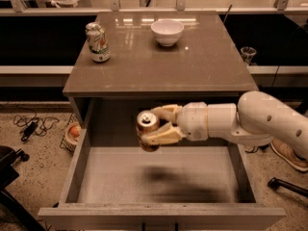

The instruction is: Pick orange can from top drawer and place on counter

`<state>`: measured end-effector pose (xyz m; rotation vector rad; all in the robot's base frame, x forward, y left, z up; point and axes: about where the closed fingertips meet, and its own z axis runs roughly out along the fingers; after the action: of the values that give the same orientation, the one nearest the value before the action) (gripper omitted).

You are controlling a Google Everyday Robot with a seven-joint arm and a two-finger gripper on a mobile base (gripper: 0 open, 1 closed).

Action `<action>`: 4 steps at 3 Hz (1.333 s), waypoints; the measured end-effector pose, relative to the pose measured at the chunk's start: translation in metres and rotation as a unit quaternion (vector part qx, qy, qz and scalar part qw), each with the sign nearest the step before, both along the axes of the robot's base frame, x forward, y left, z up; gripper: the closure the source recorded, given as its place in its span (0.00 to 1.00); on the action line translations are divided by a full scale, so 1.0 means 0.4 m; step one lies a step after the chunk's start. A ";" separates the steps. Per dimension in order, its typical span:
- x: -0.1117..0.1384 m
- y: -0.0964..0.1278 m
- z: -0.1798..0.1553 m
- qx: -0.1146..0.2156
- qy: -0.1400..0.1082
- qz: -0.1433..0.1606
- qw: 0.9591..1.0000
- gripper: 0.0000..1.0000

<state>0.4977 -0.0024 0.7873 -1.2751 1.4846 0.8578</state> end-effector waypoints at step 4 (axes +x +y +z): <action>0.490 -0.094 0.466 -0.010 0.001 -0.213 0.977 1.00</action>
Offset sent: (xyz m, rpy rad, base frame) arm 0.1528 -0.0231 0.2016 -0.1410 0.0311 -0.4252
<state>0.6937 -0.0401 0.9736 -0.9164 1.6882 0.5601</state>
